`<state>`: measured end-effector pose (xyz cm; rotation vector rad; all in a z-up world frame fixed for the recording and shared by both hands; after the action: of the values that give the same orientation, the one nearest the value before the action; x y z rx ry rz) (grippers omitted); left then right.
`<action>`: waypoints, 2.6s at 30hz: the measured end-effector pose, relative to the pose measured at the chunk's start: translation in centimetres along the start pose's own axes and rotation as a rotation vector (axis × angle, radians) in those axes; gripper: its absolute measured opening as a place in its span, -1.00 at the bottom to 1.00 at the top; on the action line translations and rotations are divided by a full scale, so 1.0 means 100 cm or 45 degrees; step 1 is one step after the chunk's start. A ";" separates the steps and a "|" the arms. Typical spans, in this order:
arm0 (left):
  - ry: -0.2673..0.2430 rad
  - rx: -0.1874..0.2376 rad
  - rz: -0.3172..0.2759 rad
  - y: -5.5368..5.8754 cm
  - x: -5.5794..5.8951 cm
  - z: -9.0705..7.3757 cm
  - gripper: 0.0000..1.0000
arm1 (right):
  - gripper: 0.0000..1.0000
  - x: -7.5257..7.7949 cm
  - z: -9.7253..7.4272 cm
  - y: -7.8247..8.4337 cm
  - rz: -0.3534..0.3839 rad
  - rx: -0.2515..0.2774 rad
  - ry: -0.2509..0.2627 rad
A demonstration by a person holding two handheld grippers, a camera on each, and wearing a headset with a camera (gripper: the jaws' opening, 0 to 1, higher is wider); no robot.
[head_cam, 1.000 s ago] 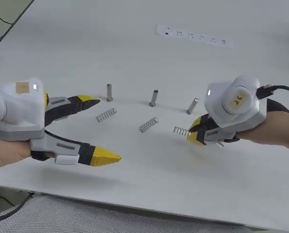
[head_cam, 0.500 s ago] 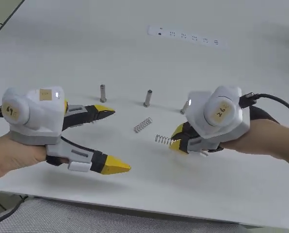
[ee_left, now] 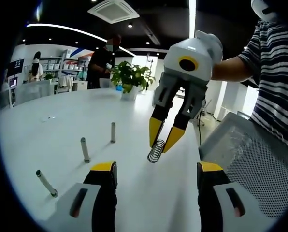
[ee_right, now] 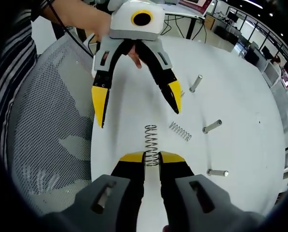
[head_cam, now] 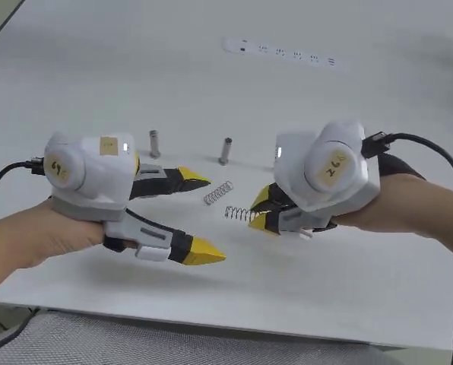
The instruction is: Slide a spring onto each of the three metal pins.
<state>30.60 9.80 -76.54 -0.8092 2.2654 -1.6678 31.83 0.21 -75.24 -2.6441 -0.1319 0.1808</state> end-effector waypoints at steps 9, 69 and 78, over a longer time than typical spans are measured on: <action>0.024 0.048 -0.066 -0.007 -0.002 0.005 0.03 | -0.75 -0.002 0.000 -0.003 -0.010 0.005 -0.010; 0.105 0.100 -0.066 -0.017 0.007 0.015 -0.80 | -0.75 -0.008 -0.009 -0.013 -0.051 0.038 -0.017; 0.108 0.098 -0.062 -0.016 0.007 0.015 -0.80 | -0.75 -0.009 -0.008 -0.012 -0.049 0.040 -0.020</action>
<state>31.20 7.88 -75.45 -0.7959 2.2373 -1.8323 31.02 0.80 -73.84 -2.6074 -0.1833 0.1898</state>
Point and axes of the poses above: the centre of the closed fingertips' face, and the gripper's own axes: z roughly forward along the fingers, x roughly to its right, y roughly out of its underside, the point moved 5 cm from there along -z, roughly backward along the fingers, and after that the axes turned 13 degrees about -y, right-handed, at the moved point
